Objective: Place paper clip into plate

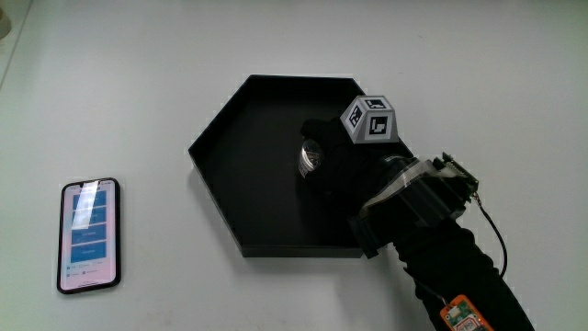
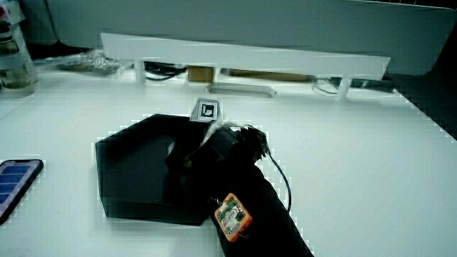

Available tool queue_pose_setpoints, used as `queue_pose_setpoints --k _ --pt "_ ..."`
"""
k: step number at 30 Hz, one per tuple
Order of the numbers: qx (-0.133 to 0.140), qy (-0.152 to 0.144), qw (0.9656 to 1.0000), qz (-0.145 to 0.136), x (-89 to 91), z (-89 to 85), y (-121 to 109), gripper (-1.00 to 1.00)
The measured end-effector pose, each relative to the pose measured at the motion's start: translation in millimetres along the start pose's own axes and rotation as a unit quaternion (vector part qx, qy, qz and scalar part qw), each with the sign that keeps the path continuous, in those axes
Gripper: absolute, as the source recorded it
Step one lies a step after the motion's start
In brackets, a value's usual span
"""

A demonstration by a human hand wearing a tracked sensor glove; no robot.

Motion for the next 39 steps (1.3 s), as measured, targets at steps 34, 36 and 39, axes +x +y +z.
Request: queue_pose_setpoints --k 34,36,39 --pt "-0.062 -0.045 0.9944 -0.073 2.7 -49.3 33.0 -0.50" --pt "-0.090 -0.046 0.9928 -0.064 1.6 -48.5 33.8 -0.64" --pt "-0.136 -0.068 0.9857 -0.072 5.6 -48.9 38.7 -0.86"
